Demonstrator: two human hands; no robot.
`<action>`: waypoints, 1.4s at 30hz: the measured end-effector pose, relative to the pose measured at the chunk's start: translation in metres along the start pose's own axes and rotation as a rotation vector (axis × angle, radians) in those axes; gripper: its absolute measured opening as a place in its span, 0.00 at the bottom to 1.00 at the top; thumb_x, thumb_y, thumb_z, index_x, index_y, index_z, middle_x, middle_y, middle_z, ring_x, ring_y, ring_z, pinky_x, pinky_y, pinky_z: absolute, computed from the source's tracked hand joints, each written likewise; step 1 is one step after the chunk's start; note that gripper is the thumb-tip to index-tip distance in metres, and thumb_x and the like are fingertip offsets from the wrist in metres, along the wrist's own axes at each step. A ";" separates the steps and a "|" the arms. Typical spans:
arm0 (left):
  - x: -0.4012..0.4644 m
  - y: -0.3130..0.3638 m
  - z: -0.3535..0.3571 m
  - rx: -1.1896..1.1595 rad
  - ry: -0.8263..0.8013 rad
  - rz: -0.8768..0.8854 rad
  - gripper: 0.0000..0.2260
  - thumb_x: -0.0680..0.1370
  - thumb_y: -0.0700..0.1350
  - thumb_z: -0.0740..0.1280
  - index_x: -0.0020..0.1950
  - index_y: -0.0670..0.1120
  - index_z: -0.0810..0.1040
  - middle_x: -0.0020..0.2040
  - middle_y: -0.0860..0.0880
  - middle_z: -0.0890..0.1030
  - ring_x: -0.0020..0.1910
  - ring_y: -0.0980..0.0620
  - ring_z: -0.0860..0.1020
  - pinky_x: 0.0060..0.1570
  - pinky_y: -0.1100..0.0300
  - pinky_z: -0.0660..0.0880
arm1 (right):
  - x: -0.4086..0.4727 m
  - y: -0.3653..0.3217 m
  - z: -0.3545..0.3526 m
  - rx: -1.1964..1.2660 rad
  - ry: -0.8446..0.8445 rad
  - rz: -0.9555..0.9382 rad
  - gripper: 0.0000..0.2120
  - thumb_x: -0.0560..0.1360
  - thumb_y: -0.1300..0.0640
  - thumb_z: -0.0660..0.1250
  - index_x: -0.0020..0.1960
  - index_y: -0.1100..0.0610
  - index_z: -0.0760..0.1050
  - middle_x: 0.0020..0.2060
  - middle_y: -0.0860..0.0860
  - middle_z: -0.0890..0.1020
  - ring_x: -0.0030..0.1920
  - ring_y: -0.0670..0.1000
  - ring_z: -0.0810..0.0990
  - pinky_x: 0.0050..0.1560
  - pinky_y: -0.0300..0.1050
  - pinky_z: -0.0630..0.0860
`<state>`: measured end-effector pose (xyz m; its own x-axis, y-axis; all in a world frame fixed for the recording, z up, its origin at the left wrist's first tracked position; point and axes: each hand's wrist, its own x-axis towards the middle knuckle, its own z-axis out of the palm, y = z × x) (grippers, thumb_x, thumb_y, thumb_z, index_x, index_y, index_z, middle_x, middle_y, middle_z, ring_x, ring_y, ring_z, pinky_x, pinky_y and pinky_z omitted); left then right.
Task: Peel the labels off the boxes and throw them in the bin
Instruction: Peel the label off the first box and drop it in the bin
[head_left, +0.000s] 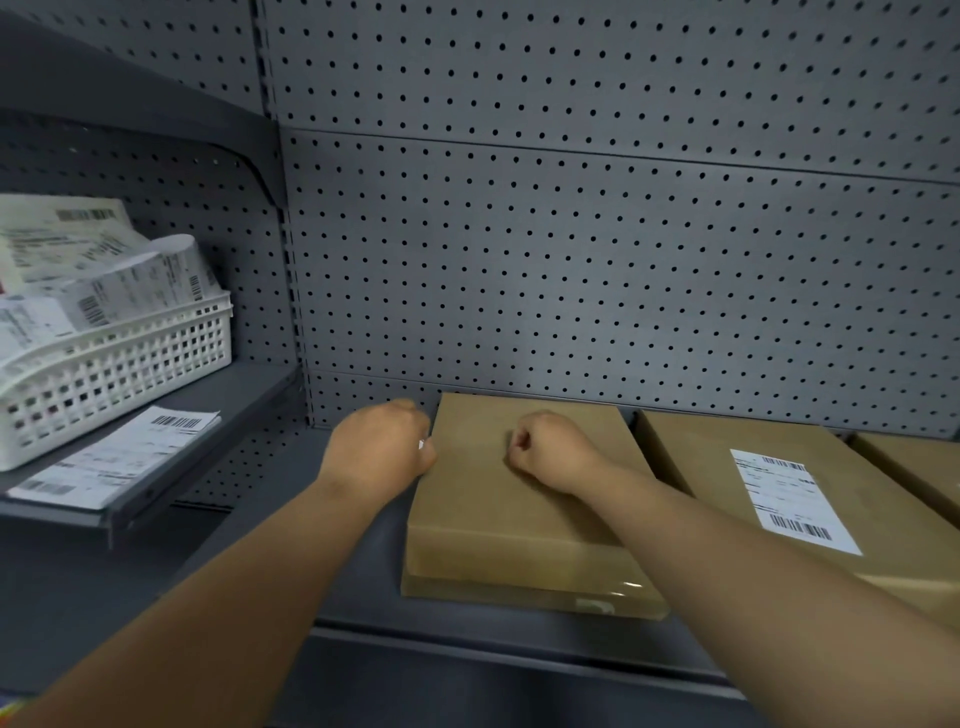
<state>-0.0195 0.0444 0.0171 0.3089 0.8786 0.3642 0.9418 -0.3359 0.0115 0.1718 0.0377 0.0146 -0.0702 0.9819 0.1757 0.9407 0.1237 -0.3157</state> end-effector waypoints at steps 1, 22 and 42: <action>0.000 0.000 0.001 -0.021 -0.011 0.003 0.10 0.76 0.46 0.60 0.48 0.45 0.80 0.50 0.48 0.78 0.42 0.48 0.76 0.37 0.58 0.70 | 0.001 -0.010 0.006 0.020 -0.022 -0.045 0.12 0.74 0.61 0.61 0.46 0.70 0.78 0.48 0.65 0.81 0.51 0.60 0.78 0.50 0.46 0.71; 0.007 -0.008 0.016 -0.175 -0.134 0.096 0.10 0.76 0.51 0.62 0.52 0.53 0.81 0.54 0.53 0.81 0.50 0.52 0.78 0.46 0.55 0.77 | 0.042 0.009 0.008 0.042 -0.023 0.086 0.12 0.75 0.62 0.60 0.41 0.70 0.75 0.49 0.68 0.82 0.38 0.56 0.73 0.41 0.46 0.70; 0.007 -0.010 0.022 -0.186 -0.137 0.130 0.11 0.76 0.51 0.61 0.52 0.51 0.81 0.53 0.53 0.81 0.50 0.51 0.78 0.47 0.56 0.76 | 0.057 -0.007 0.013 0.021 -0.049 0.057 0.09 0.76 0.62 0.58 0.38 0.62 0.70 0.37 0.58 0.73 0.39 0.53 0.72 0.39 0.43 0.68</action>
<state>-0.0243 0.0614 -0.0008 0.4526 0.8575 0.2448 0.8564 -0.4944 0.1486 0.1569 0.0948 0.0147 -0.0330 0.9933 0.1109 0.9366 0.0695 -0.3434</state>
